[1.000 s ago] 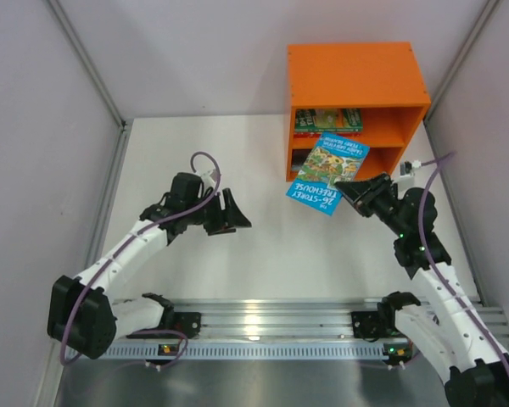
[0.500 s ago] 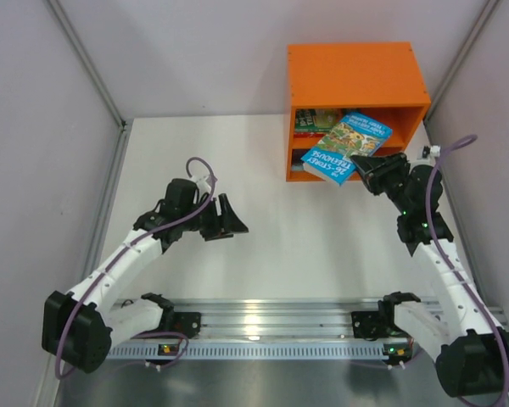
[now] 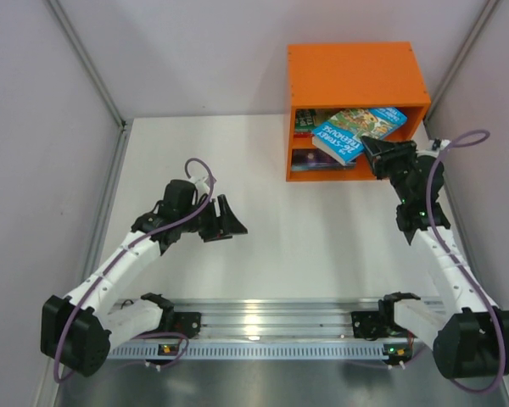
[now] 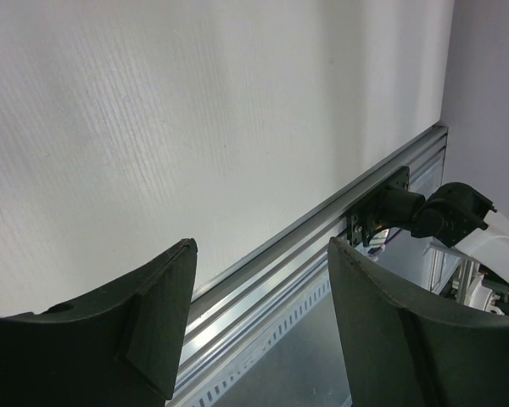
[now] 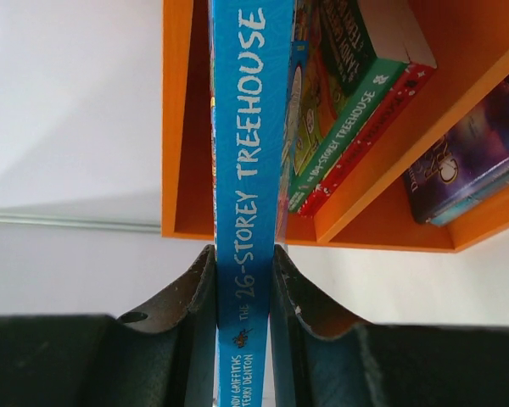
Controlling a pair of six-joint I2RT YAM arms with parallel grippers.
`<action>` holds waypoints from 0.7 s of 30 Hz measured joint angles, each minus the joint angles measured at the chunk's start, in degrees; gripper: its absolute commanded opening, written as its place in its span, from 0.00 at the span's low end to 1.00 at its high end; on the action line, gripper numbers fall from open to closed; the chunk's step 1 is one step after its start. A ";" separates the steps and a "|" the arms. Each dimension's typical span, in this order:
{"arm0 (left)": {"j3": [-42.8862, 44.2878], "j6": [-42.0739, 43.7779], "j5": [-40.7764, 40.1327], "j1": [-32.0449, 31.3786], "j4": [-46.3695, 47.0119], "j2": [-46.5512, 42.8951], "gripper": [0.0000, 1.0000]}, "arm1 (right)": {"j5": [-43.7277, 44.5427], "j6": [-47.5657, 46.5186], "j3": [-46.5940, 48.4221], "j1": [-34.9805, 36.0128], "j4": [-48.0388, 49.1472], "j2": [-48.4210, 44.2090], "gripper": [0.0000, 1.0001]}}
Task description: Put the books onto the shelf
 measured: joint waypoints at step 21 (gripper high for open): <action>0.00 1.75 1.11 0.00 -0.17 0.00 0.68 | 9.40 3.96 4.87 1.49 9.55 14.19 0.00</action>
